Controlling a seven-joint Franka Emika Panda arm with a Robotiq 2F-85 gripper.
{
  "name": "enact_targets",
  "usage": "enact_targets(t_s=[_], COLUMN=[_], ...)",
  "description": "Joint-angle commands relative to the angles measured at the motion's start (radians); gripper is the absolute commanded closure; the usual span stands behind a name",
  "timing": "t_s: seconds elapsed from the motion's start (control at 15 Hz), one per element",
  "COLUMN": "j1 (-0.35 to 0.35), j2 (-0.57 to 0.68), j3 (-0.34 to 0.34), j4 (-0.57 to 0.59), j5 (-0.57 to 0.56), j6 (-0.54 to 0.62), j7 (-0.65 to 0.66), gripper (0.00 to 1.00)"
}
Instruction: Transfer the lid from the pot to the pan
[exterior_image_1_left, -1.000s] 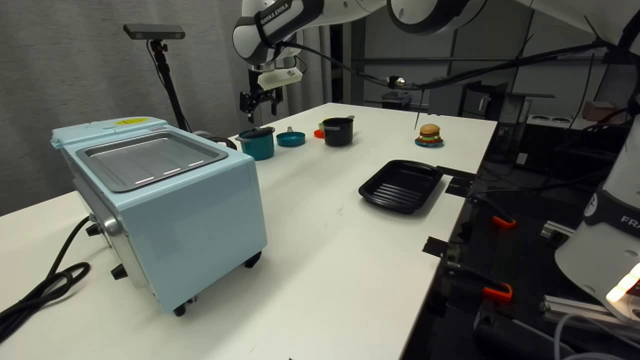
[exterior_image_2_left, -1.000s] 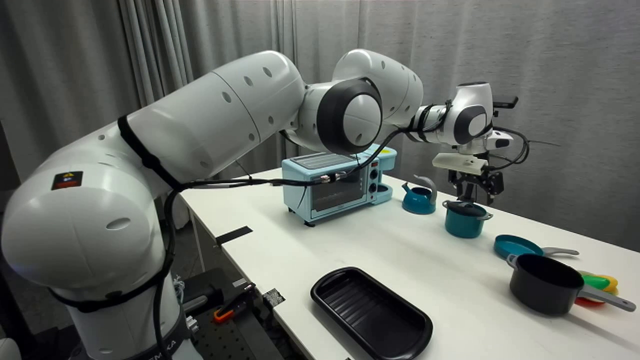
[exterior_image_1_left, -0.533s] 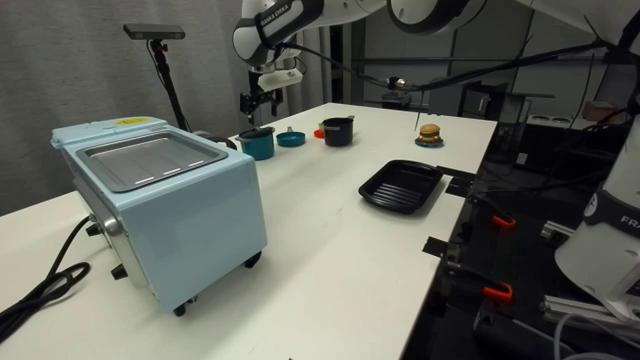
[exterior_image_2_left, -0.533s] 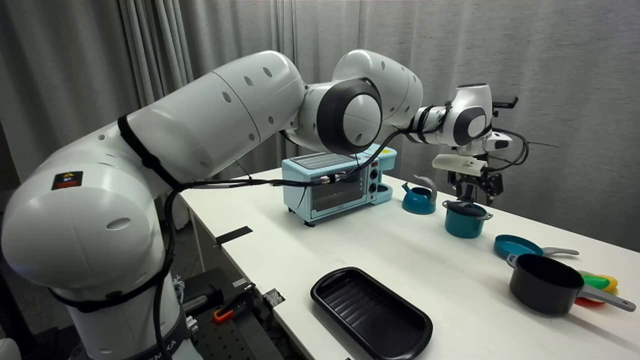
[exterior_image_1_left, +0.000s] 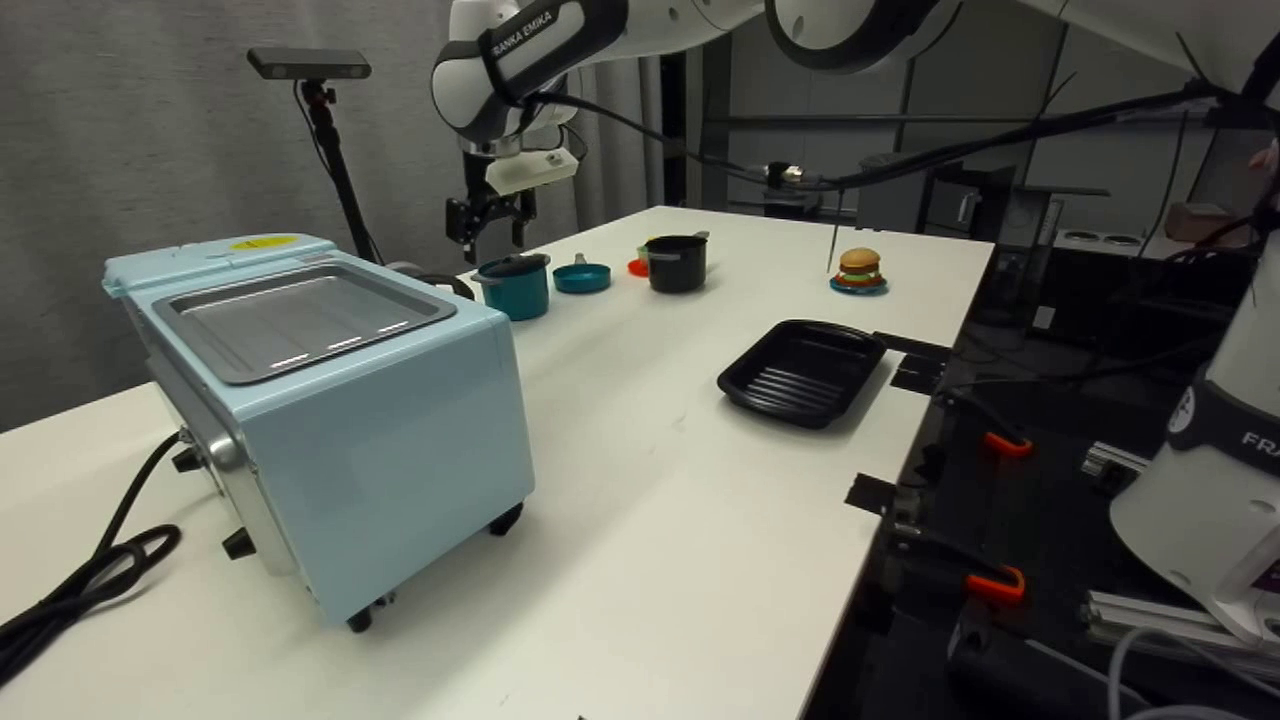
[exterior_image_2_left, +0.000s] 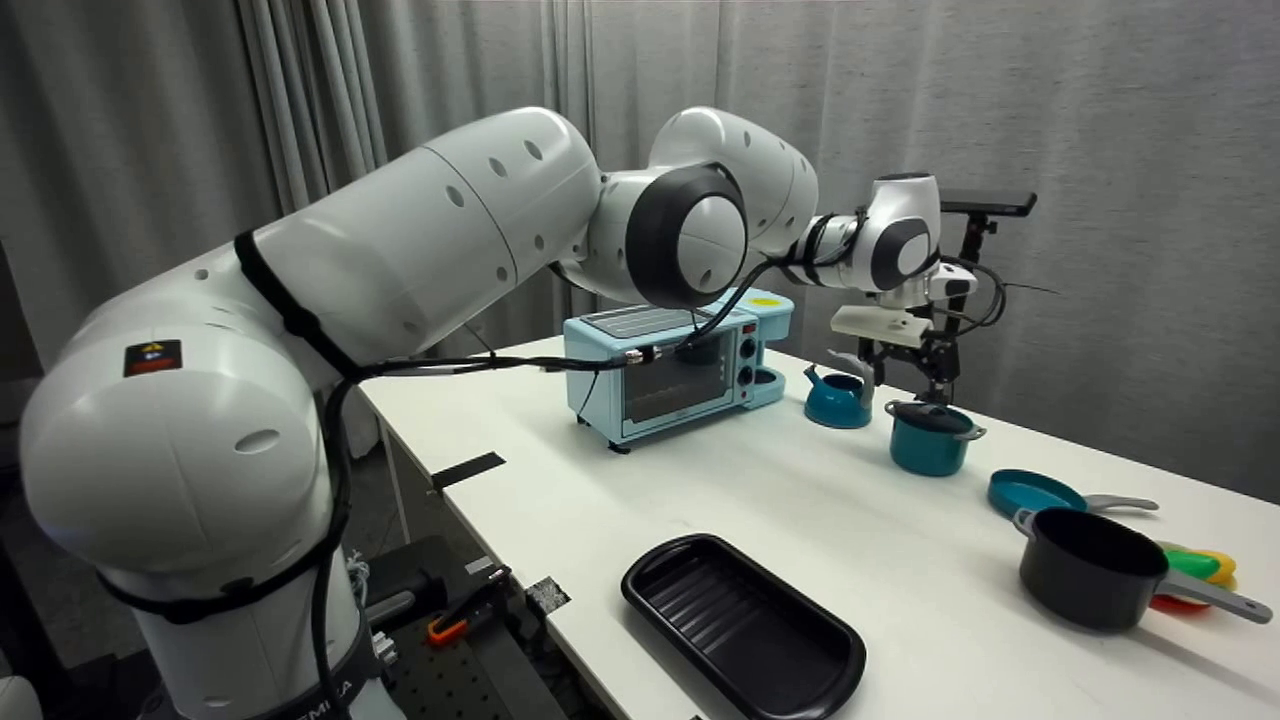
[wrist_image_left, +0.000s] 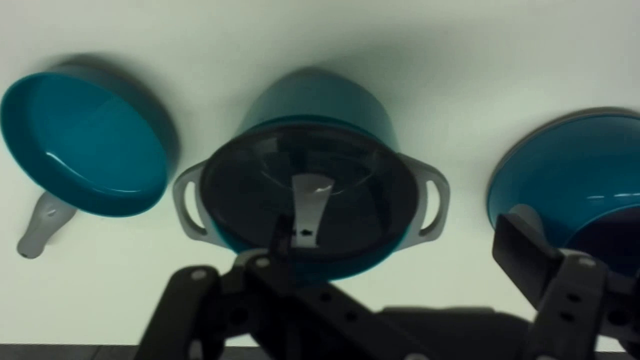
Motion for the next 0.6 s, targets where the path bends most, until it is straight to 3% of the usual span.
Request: enact_targets(t_s=[0.0, 0.53], j1=[0.011, -0.014], j2=[0.046, 0.06], j3=[0.007, -0.002], j4=[0.049, 0.071], j5=[-0.006, -0.005], j6=[0.008, 0.027], j7=[0.003, -0.003], gripper=[0.0, 0.0])
